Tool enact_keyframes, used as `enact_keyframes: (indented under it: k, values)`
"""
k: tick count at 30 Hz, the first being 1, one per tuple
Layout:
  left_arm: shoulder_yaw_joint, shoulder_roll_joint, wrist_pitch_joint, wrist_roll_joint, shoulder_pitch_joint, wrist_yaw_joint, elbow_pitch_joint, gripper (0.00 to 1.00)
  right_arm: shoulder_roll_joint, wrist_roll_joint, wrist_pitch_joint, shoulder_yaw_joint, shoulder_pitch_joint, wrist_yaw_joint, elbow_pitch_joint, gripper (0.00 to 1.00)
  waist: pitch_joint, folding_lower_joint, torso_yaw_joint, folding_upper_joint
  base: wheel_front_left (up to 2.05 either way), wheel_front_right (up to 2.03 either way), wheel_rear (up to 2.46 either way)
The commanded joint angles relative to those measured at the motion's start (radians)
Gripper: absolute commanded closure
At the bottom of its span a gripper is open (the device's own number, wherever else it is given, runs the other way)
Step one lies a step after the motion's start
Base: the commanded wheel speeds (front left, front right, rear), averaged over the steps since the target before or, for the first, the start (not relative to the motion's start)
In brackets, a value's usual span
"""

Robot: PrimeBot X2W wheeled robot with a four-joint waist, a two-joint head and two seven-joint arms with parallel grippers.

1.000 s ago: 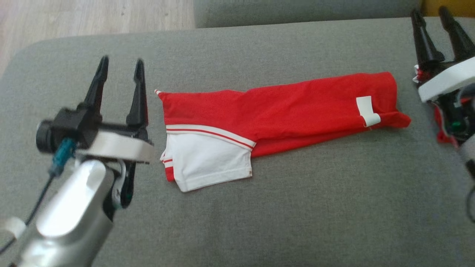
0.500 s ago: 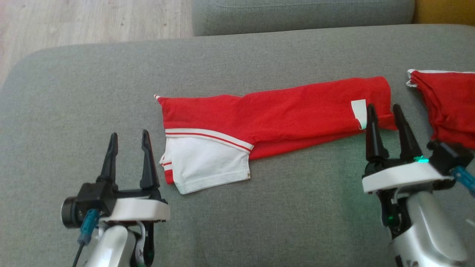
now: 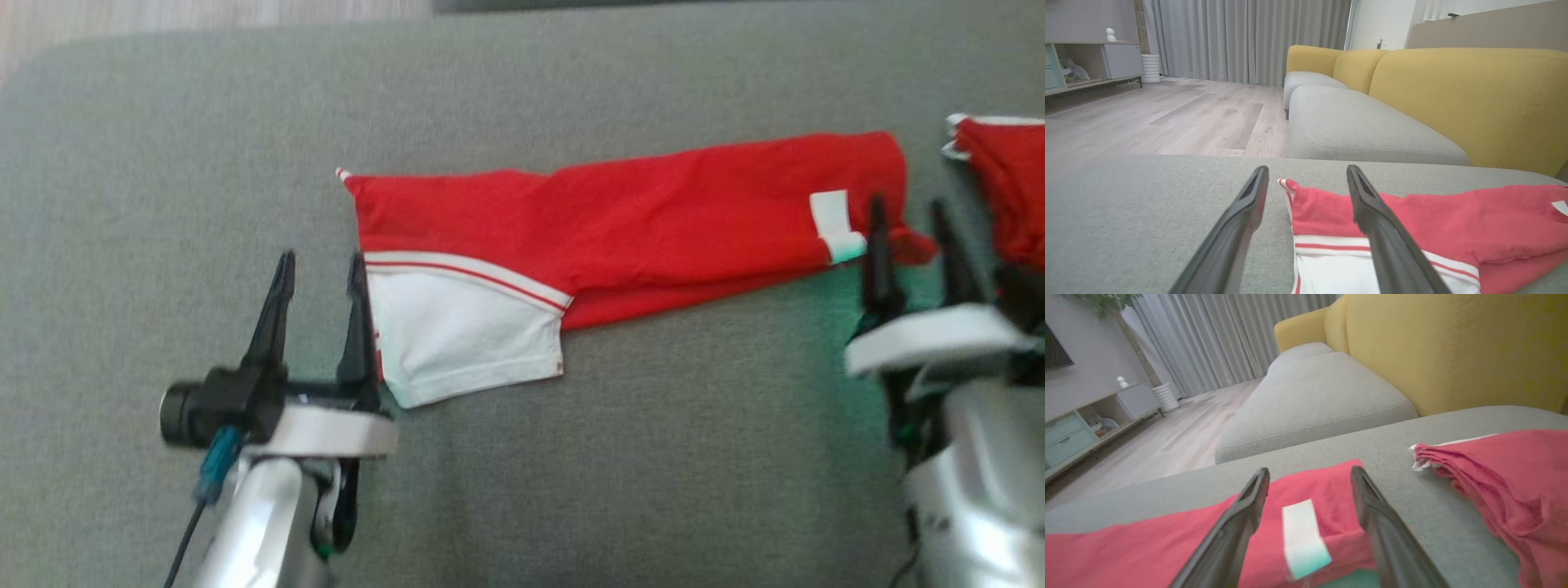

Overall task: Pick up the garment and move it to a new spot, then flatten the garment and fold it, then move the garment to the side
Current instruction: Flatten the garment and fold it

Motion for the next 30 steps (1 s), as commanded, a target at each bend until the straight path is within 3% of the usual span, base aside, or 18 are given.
enact_keyframes:
  k: [1,8,18,19,20,21,30]
  values:
    - [0.031,-0.001,-0.006,0.015,-0.054,-0.005,-0.027,0.00,-0.009,-0.017,0.015,-0.016,-0.066,-0.001,-0.002,0.00,0.046,-0.0002,0.022,0.0000,0.00,0.00,0.00]
    - [0.039,-0.013,-0.006,0.025,-0.086,-0.005,-0.005,0.00,0.009,-0.065,0.093,-0.185,-0.167,-0.001,0.171,0.00,0.097,-0.0002,0.051,0.0000,0.00,0.00,0.00]
    - [0.028,-0.016,-0.006,0.027,-0.105,-0.005,0.004,0.00,0.018,-0.126,0.119,-0.245,-0.224,-0.001,0.323,0.00,0.113,-0.0002,0.062,0.0000,0.00,0.00,0.00]
    - [0.026,-0.016,-0.006,0.026,-0.106,-0.004,0.004,0.00,0.019,-0.128,0.120,-0.244,-0.228,-0.001,0.334,0.11,0.112,-0.0002,0.062,0.0000,0.00,0.00,0.00]
    - [0.025,-0.016,-0.006,0.024,-0.107,-0.003,0.004,0.00,0.019,-0.130,0.119,-0.242,-0.232,-0.001,0.342,0.60,0.111,-0.0002,0.061,0.0000,0.00,0.00,0.00]
    - [0.025,-0.016,-0.006,0.023,-0.107,-0.002,0.005,0.00,0.020,-0.131,0.115,-0.236,-0.235,-0.001,0.349,1.00,0.109,-0.0002,0.059,0.0000,0.00,0.00,0.00]
    - [0.031,-0.016,-0.006,0.024,-0.093,-0.002,0.008,0.00,-0.028,-0.121,0.066,-0.236,-0.225,-0.001,0.351,1.00,0.049,-0.0002,0.028,0.0000,0.00,0.00,0.00]
